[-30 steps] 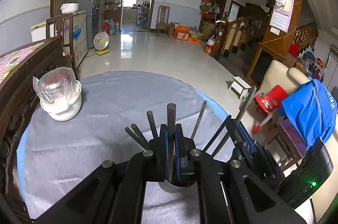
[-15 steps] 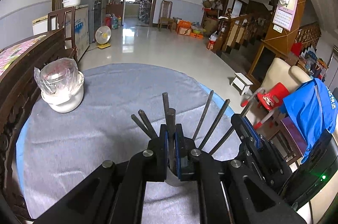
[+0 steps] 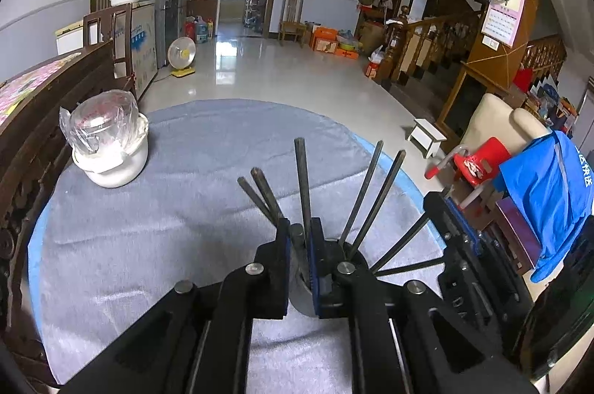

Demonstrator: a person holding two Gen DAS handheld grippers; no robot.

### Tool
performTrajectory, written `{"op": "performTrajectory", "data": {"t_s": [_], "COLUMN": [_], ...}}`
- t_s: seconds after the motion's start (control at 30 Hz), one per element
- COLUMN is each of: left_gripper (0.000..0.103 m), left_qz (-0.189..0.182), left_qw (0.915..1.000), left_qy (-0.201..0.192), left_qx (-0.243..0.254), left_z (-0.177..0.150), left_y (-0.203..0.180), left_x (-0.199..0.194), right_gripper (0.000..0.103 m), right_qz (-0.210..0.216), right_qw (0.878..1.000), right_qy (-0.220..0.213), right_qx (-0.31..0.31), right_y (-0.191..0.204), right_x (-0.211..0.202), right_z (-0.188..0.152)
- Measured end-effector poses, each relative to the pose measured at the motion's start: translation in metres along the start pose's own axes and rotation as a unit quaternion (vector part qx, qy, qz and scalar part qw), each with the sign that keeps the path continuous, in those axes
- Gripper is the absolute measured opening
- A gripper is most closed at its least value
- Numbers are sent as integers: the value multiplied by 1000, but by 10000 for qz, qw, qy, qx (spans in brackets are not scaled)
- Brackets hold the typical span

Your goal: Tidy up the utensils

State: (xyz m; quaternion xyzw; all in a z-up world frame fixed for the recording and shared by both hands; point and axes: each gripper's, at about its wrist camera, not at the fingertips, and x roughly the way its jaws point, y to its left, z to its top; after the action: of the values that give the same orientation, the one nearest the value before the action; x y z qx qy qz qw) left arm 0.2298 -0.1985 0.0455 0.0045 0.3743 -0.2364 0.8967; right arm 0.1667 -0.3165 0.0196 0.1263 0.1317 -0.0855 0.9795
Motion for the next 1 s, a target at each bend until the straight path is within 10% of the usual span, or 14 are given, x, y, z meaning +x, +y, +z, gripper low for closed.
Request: {"op": "performTrajectory", "data": {"t_s": [0.37, 0.43, 0.5, 1.0], "left_gripper": [56, 59, 64, 89], "left_qz": [266, 362, 492, 1370], "left_qw": [9993, 9987, 9975, 9878], "left_qy": [-142, -252, -330, -547], "left_qx": [204, 273, 379, 493], "left_z": [-12, -16, -21, -58], "left_y": [-1, -1, -3, 22], "left_x": [-10, -16, -22, -68], "right_gripper": [15, 28, 70, 70], "right_qz": [140, 221, 318, -28], "right_qw": [9993, 9988, 9980, 9990], "right_qy": [192, 242, 219, 118], "right_qx": [284, 374, 506, 421], "right_y": [-10, -11, -13, -16], "right_x": [-10, -13, -18, -76], "right_z": [3, 4, 4, 8]}}
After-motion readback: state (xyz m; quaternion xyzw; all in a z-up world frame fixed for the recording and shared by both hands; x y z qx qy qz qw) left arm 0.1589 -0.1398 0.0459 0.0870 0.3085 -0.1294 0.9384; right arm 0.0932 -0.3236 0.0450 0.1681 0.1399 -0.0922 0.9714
